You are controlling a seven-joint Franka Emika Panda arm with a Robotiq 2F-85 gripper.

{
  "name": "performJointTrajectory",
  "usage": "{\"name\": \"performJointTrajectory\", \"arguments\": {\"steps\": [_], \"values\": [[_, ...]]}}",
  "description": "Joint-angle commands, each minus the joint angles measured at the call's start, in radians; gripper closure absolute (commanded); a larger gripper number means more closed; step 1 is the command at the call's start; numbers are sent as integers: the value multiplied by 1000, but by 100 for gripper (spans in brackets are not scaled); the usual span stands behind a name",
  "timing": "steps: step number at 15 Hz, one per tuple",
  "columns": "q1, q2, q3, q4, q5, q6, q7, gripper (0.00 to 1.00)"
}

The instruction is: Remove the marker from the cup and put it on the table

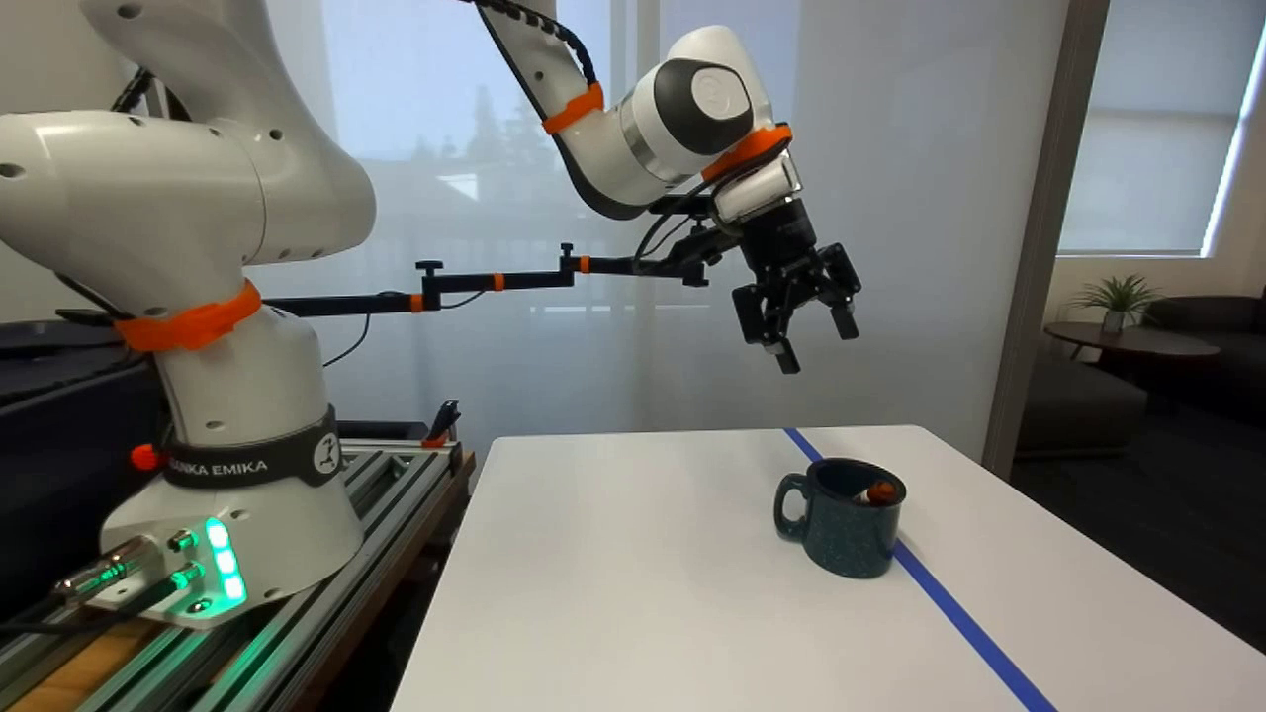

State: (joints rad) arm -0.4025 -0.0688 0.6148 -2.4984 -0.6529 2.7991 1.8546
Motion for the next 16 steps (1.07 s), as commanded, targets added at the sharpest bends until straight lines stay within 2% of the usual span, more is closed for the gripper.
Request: {"name": "performJointTrajectory", "arguments": {"steps": [1, 4, 7, 14, 15, 16], "values": [[-27, 87, 31, 88, -202, -66, 259, 0], [-9, 174, 10, 149, -336, -127, 383, 0], [7, 259, -13, 206, -425, -180, 432, 0], [39, 419, -50, 328, -458, -246, 412, 0], [213, 396, -229, 332, -387, -204, 375, 0], [254, 405, -268, 342, -376, -198, 373, 0]]}}
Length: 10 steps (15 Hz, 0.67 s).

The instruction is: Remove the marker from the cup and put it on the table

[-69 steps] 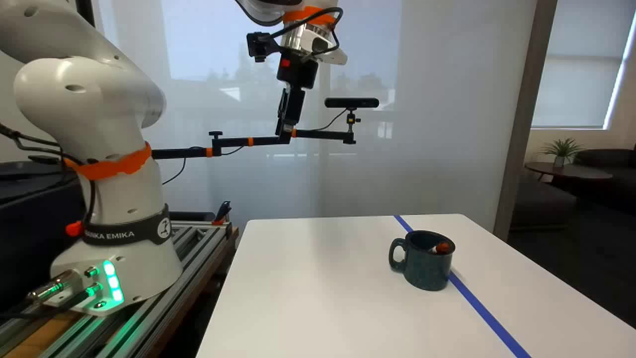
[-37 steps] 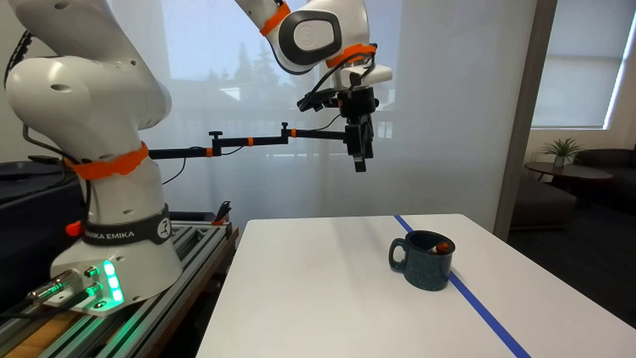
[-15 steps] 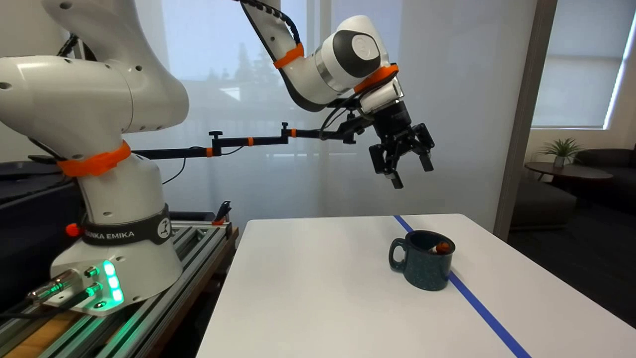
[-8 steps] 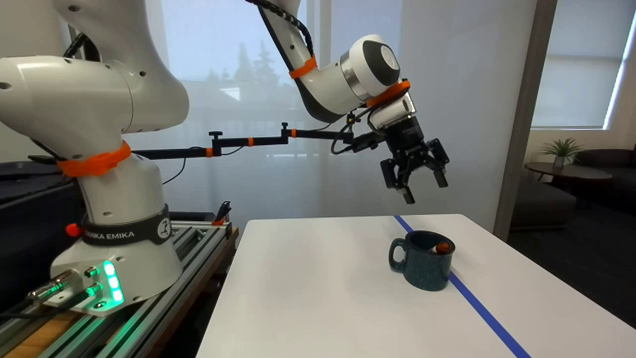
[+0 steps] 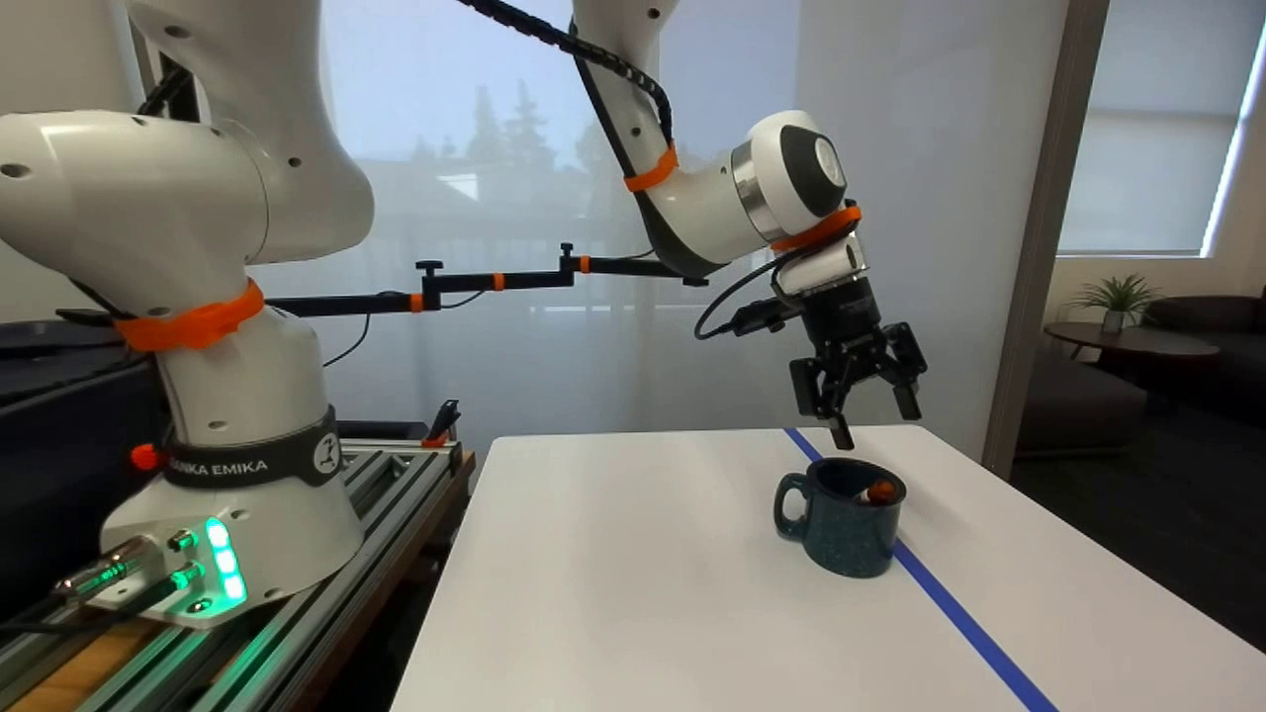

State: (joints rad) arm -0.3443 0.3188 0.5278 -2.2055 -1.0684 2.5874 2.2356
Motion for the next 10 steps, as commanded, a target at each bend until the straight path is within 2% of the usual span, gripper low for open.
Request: {"name": "performJointTrajectory", "arguments": {"steps": [1, 2, 4, 5, 6, 8, 10], "values": [[251, 22, -233, 59, 44, 9, -4, 0], [297, 30, -274, 68, 48, 8, 3, 0], [369, 36, -335, 74, 63, 7, 2, 14], [398, 38, -357, 77, 67, 6, 1, 6], [422, 40, -378, 78, 67, 6, 6, 6], [453, 40, -401, 77, 76, 15, -4, 0], [476, 36, -415, 76, 82, 13, -9, 1]]}}
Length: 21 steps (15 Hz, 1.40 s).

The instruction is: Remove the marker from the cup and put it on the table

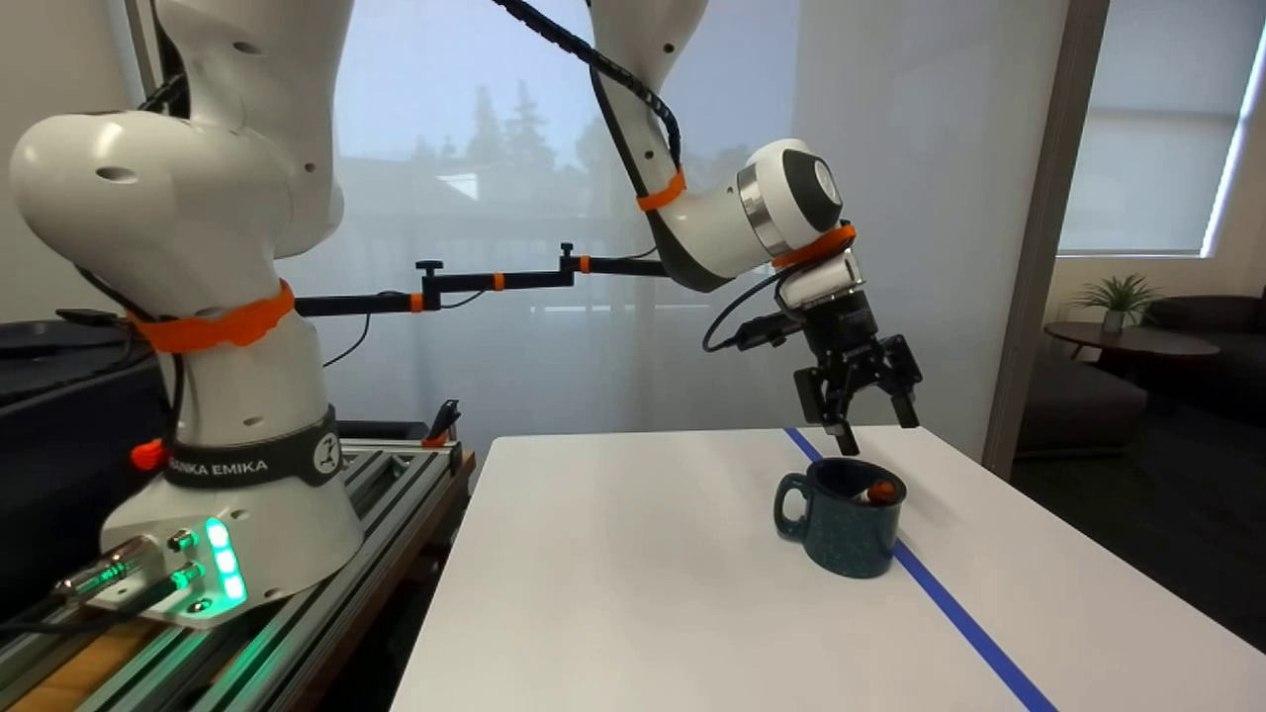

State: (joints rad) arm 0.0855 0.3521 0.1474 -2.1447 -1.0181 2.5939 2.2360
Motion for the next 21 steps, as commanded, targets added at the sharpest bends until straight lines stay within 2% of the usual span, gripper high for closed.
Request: {"name": "performJointTrajectory", "arguments": {"steps": [1, 10, 11, 12, 14, 15, 19, 21], "values": [[57, 0, -42, 16, 29, -1, -4, 0], [86, -60, -61, -36, 74, -44, -18, 0], [85, -65, -61, -45, 84, -48, -19, 2], [85, -67, -61, -52, 92, -50, -22, 25], [87, -71, -64, -64, 98, -55, -19, 32], [85, -75, -64, -72, 106, -59, -22, 42], [83, -91, -69, -98, 119, -67, -24, 44], [82, -98, -72, -109, 120, -66, -24, 41]]}}
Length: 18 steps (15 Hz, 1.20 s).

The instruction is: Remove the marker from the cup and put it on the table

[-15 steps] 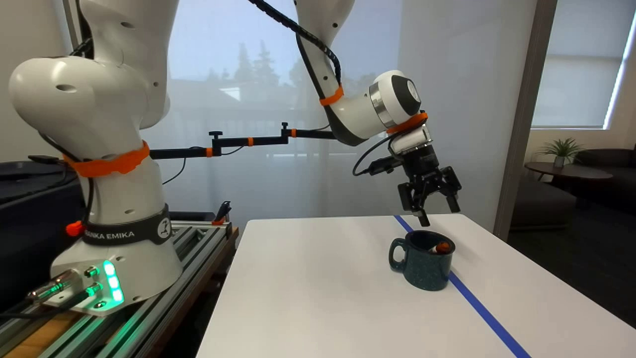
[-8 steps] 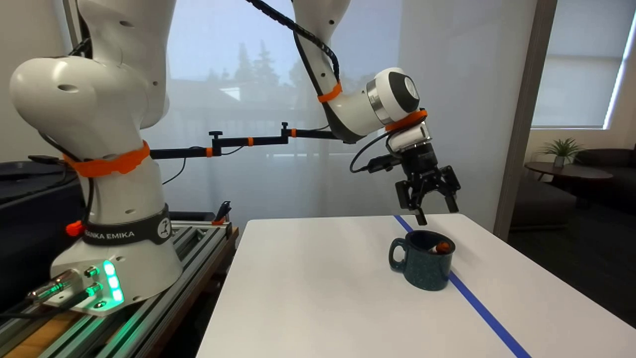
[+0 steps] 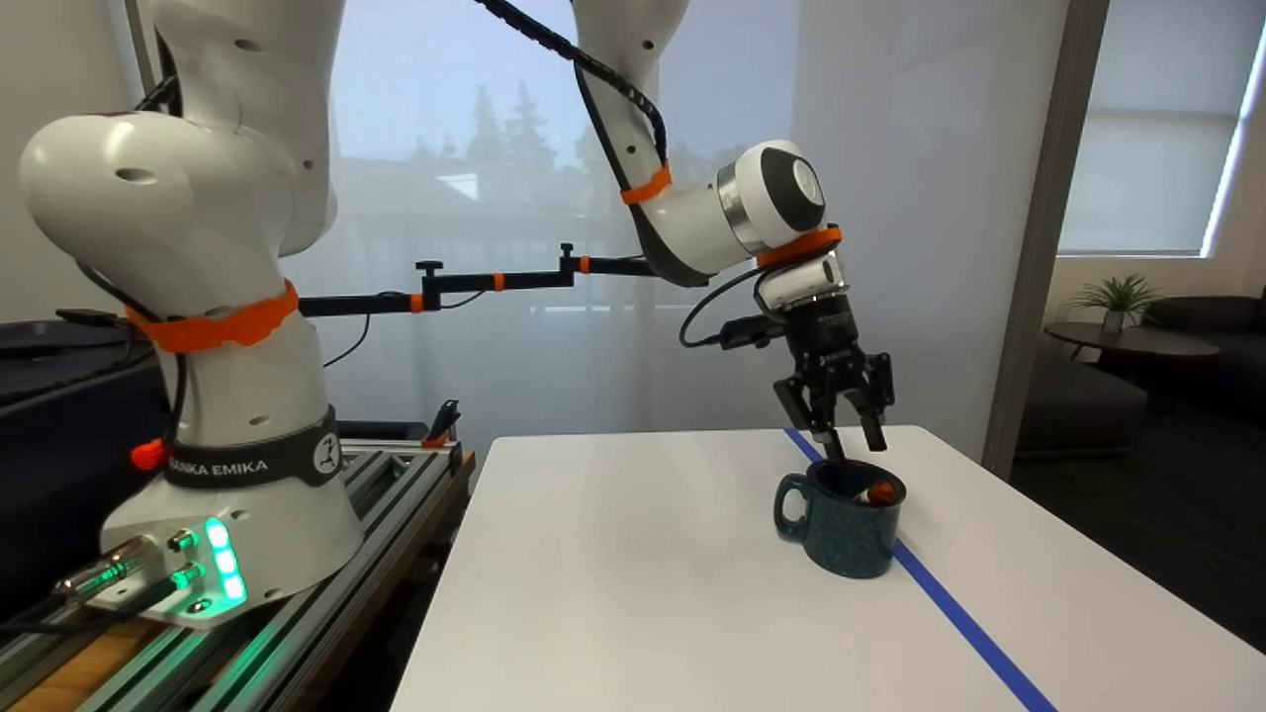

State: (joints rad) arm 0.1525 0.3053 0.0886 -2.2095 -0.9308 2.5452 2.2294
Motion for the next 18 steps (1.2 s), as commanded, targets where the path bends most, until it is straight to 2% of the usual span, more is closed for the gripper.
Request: {"name": "performJointTrajectory", "arguments": {"steps": [1, 6, 7, 8, 10, 12, 15, 18], "values": [[14, -53, -15, -47, 33, -17, -18, 41], [11, -48, -25, -55, 25, -8, -18, 58], [10, -44, -26, -56, 25, -3, -19, 51], [10, -41, -28, -55, 23, -2, -20, 50], [9, -32, -30, -51, 22, 0, -20, 54], [10, -22, -31, -47, 21, 4, -23, 64], [12, -6, -32, -37, 15, 9, -30, 61], [17, 11, -34, -21, 11, 7, -29, 52]]}}
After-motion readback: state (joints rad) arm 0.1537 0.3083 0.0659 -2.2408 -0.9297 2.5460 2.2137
